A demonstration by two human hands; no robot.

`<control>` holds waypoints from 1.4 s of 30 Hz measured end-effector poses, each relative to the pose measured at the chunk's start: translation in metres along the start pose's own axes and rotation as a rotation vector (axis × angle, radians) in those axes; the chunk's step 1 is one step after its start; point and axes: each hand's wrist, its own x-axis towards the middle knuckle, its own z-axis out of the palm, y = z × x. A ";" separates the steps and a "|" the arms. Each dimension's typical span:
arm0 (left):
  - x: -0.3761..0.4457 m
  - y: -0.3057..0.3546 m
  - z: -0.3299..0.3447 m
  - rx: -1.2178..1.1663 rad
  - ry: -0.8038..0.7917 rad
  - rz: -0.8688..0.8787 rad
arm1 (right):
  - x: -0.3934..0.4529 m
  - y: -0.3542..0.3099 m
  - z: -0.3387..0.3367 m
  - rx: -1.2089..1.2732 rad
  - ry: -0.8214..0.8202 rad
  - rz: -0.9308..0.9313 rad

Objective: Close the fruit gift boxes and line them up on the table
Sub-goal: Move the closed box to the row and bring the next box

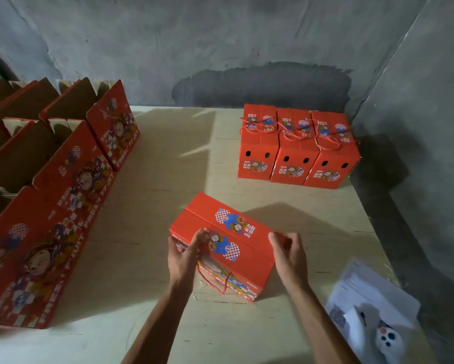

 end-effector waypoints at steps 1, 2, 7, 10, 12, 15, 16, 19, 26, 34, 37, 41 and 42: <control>-0.005 -0.002 0.000 -0.020 -0.065 -0.036 | -0.001 0.003 0.000 0.040 0.036 0.025; -0.009 -0.003 0.000 -0.028 -0.129 -0.070 | -0.001 0.007 -0.001 0.061 0.059 0.041; -0.013 0.001 -0.001 0.054 -0.177 -0.195 | 0.000 0.022 -0.013 0.088 -0.171 0.213; -0.005 0.011 0.003 0.083 -0.124 -0.241 | -0.002 0.025 -0.015 0.149 -0.425 0.368; 0.000 0.017 0.005 0.114 -0.105 -0.243 | -0.001 0.021 -0.013 0.211 -0.603 0.437; -0.002 0.026 0.005 0.212 -0.116 -0.194 | 0.005 -0.001 -0.005 0.379 -0.703 0.463; -0.005 0.031 0.005 0.266 -0.128 -0.137 | 0.009 -0.009 -0.002 0.421 -0.685 0.432; -0.023 0.053 0.009 0.375 -0.225 0.058 | 0.018 -0.036 0.002 0.440 -0.569 0.216; -0.048 0.110 0.044 0.513 -0.338 0.446 | -0.006 -0.100 0.021 0.033 -0.670 -0.167; -0.045 0.114 0.036 0.583 -0.280 0.613 | -0.024 -0.134 0.022 0.364 -0.739 -0.133; -0.046 0.111 0.025 0.572 -0.326 0.569 | -0.019 -0.138 0.023 0.432 -0.561 -0.101; -0.052 0.098 0.021 0.580 -0.343 0.515 | -0.003 -0.148 0.020 0.564 -0.401 -0.045; -0.053 0.093 0.019 0.633 -0.362 0.515 | -0.001 -0.150 0.020 0.565 -0.392 -0.049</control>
